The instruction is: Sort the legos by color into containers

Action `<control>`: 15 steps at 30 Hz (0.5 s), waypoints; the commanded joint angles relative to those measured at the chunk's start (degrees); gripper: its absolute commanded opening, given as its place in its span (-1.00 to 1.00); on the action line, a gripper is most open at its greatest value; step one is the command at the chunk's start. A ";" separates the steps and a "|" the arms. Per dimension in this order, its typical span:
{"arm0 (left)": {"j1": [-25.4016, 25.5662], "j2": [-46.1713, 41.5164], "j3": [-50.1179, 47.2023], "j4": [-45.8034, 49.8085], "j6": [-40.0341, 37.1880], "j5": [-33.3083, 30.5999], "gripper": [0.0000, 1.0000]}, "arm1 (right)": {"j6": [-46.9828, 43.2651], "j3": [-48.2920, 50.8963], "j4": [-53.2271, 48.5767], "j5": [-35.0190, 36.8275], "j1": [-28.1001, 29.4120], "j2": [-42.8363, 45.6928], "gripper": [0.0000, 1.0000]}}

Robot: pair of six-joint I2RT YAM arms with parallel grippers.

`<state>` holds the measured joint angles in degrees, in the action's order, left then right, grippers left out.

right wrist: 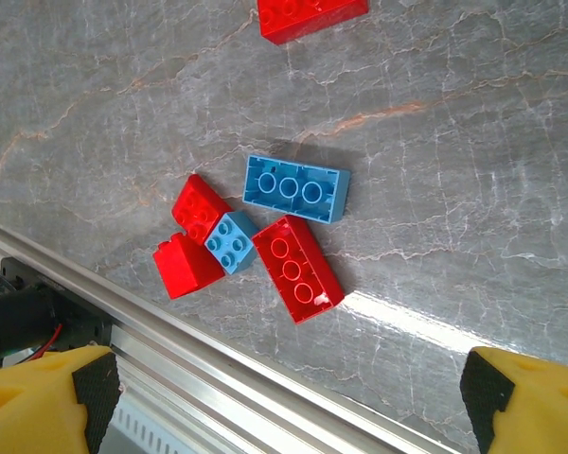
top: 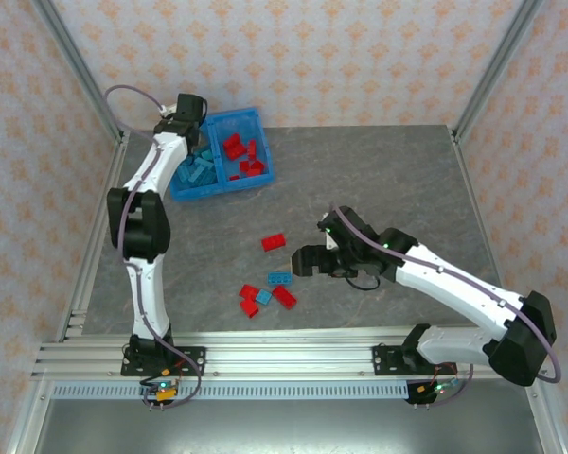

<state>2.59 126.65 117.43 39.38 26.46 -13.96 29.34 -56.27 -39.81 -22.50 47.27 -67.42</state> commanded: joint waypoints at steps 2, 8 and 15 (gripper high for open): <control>-1.25 4.47 8.99 7.40 1.96 -1.49 -0.30 | 0.78 -0.94 -2.00 2.20 0.37 3.53 0.88; -1.91 4.26 9.82 7.10 3.86 2.46 -0.01 | 0.75 -0.82 -2.47 3.89 0.37 4.54 0.89; -1.83 -7.54 3.46 7.21 8.98 10.19 0.03 | -0.77 -3.51 -0.64 5.36 0.37 -0.56 0.89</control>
<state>0.71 129.51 123.22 45.21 32.01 -7.51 29.69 -57.19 -40.77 -19.51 47.27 -66.08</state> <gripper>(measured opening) 0.518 0.943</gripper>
